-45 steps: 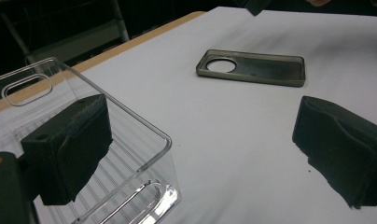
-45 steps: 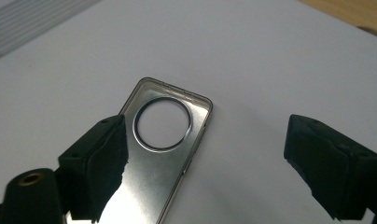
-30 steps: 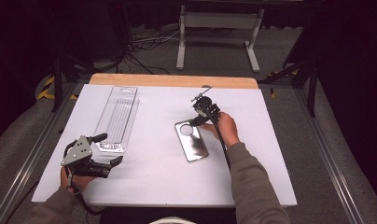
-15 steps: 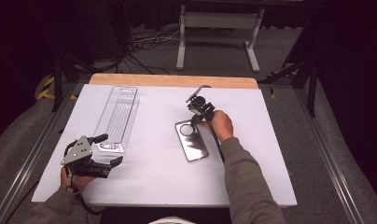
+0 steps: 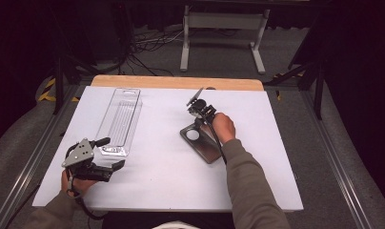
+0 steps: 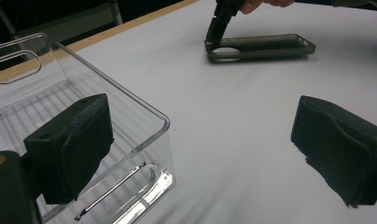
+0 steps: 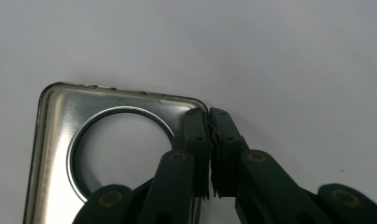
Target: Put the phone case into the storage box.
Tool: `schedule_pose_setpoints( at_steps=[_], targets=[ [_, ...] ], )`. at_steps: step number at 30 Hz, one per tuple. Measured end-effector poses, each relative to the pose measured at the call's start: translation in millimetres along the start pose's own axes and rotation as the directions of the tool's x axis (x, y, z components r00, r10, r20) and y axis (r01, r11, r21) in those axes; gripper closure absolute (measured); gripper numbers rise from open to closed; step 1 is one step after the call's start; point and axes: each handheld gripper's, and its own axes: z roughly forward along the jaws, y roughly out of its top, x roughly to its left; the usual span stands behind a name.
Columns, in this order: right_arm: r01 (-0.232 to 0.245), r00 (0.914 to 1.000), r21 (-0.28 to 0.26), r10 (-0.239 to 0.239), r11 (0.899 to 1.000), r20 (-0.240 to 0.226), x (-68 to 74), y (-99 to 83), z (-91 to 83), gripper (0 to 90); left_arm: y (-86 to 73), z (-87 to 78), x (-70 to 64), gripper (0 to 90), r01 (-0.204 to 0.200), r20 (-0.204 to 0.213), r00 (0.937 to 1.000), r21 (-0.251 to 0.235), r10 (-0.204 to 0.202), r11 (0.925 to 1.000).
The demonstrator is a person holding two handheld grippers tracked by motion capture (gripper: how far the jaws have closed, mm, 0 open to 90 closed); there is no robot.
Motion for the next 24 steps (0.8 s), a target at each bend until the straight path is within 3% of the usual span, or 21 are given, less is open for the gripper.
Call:
schedule_pose_setpoints(
  at_steps=[7,8,11,14,15,16,18,19,21,22,23,24],
  targets=[
    [0.018,0.9994,-0.029,-0.017,0.999,0.032,6.0,-4.8,-5.2,88.1,0.2,0.9,-1.0,6.6,0.0,0.007,1.0,0.005,-0.001,1.0],
    [0.008,0.9996,-0.094,-0.005,0.996,0.027,6.3,-12.5,-13.1,88.1,0.8,0.6,-1.3,6.6,-0.005,0.013,0.9999,0.008,0.005,1.0],
    [-0.015,0.9996,-0.17,0.019,0.985,0.021,4.7,-21.3,-22.6,88.2,1.1,0.5,-1.5,8.3,-0.001,0.017,0.9998,-0.012,0.001,0.9999],
    [-0.027,0.9985,-0.264,0.039,0.964,0.04,5.3,-31.6,-37.8,88.3,1.2,1.4,-1.5,7.9,0.008,0.016,0.9998,-0.013,-0.007,0.9999],
    [-0.027,0.9985,-0.264,0.039,0.964,0.04,5.3,-31.6,-37.8,88.3,1.5,1.9,-1.2,7.9,0.008,0.016,0.9998,-0.014,-0.008,0.9999],
    [-0.028,0.9985,-0.297,0.041,0.954,0.037,4.9,-35.2,-43.1,88.3,2.2,2.7,-1.2,7.7,0.011,0.021,0.9997,-0.009,-0.011,0.9999],
    [-0.045,0.9976,-0.382,0.061,0.923,0.031,6.2,-45.6,-59.3,88.4,3.0,4.4,-2.2,7.4,0.007,0.02,0.9998,-0.021,-0.007,0.9998],
    [-0.047,0.9975,-0.396,0.064,0.917,0.03,6.7,-47.2,-62.1,88.5,3.6,4.5,-2.6,7.4,0.004,0.025,0.9997,-0.022,-0.004,0.9997],
    [-0.044,0.9966,-0.458,0.072,0.888,0.042,9.2,-54.0,-71.8,88.6,4.9,5.6,-3.9,7.0,0.002,0.024,0.9997,-0.026,-0.001,0.9997],
    [-0.043,0.9961,-0.471,0.074,0.881,0.047,10.3,-55.6,-74.1,88.6,5.3,6.2,-4.5,6.9,0.005,0.027,0.9996,-0.027,-0.004,0.9996],
    [-0.043,0.9961,-0.471,0.074,0.881,0.047,10.3,-55.6,-74.1,88.6,5.3,6.2,-4.5,6.8,0.005,0.027,0.9996,-0.027,-0.004,0.9996],
    [-0.038,0.9955,-0.497,0.076,0.867,0.057,12.6,-58.6,-77.7,88.7,5.9,7.0,-5.0,6.8,0.002,0.02,0.9998,-0.035,-0.001,0.9994]
  ],
)
